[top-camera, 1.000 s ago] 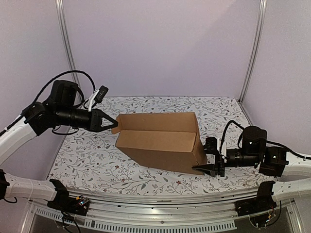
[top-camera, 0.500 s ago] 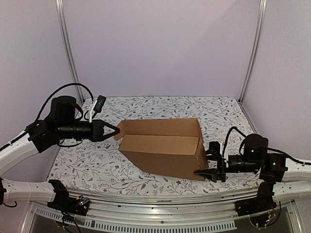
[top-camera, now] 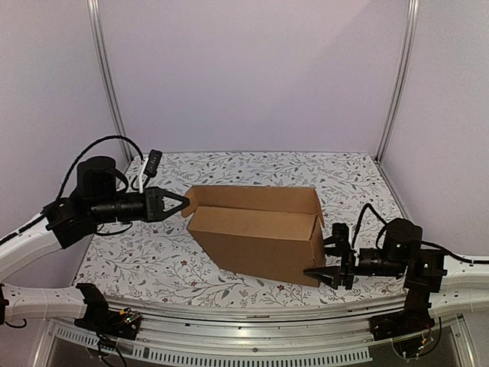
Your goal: Fold the paper box
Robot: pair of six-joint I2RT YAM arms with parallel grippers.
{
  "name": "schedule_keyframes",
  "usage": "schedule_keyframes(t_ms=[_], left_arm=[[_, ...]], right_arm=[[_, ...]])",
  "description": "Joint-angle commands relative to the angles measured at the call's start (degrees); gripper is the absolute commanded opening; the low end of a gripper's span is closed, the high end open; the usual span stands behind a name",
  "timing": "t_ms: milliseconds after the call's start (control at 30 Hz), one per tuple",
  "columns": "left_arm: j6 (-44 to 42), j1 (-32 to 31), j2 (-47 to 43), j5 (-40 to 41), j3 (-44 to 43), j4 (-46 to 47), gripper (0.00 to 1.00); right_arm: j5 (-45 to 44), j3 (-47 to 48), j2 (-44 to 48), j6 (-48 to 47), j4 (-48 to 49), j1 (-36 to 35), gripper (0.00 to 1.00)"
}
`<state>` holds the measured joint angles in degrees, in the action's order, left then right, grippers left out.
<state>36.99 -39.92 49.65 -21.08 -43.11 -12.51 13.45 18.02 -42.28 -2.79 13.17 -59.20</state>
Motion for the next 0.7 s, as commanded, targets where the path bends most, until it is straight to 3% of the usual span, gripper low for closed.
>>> schedule_keyframes(t_ms=[0,667], left_arm=[[2.97,-2.25,0.45,0.01,1.55,-2.06,0.00],[12.33,-5.95,3.22,7.10,5.03,1.69,0.00]], right_arm=[[-10.66,-0.62,1.35,2.51,9.00,0.90,0.01],[-18.44,-3.20,-3.50,2.08,16.87,-0.74,0.00]])
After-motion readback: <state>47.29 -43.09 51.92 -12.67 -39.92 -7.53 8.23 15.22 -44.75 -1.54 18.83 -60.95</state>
